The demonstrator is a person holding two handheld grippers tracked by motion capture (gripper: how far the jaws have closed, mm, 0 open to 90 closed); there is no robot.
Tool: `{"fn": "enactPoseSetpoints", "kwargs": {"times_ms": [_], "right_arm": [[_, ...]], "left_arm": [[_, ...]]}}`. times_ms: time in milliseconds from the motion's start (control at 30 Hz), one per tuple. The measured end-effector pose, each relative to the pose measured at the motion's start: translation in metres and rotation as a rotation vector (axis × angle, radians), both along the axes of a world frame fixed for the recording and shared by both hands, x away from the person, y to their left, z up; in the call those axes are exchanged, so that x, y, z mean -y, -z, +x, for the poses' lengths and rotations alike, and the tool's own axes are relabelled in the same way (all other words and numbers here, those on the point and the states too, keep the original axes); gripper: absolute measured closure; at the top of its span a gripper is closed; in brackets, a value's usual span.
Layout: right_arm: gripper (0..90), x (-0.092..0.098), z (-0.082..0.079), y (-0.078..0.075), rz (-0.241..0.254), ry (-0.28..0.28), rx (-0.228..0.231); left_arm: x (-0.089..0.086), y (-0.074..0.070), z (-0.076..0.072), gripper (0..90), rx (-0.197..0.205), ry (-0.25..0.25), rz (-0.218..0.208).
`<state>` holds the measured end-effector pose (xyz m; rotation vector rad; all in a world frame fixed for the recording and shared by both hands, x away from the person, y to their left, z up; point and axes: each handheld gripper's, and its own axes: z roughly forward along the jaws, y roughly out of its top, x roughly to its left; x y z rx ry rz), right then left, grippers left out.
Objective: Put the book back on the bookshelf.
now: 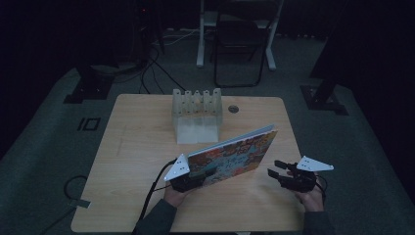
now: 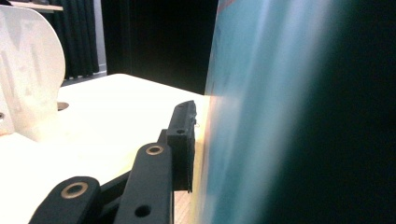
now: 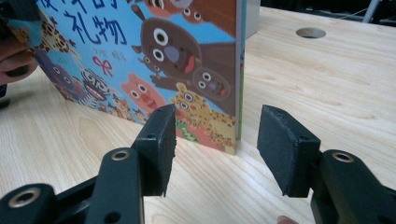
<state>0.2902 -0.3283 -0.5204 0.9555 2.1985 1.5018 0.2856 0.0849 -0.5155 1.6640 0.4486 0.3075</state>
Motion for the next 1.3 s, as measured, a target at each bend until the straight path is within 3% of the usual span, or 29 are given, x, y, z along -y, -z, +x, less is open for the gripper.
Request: {"fn": "enactPoseSetpoints", "kwargs": {"times_ms": [200,767,933,1300], "right_arm": [[46.4,0.002,-0.004,0.004,-0.001,0.004,-0.009],[46.3,0.003,-0.013,0.019,-0.063,0.013,-0.039],[46.0,0.003,-0.017,0.027,-0.106,0.017,-0.057],[46.0,0.005,-0.022,0.036,-0.15,0.026,-0.08]], "left_arm": [[0.0,0.003,0.0,67.1,-0.005,-0.004,0.0],[0.001,0.008,0.001,72.4,-0.017,-0.001,-0.006],[0.004,0.009,0.0,74.7,0.002,-0.004,0.001],[0.006,0.01,-0.002,80.3,0.032,-0.029,0.011]]}}
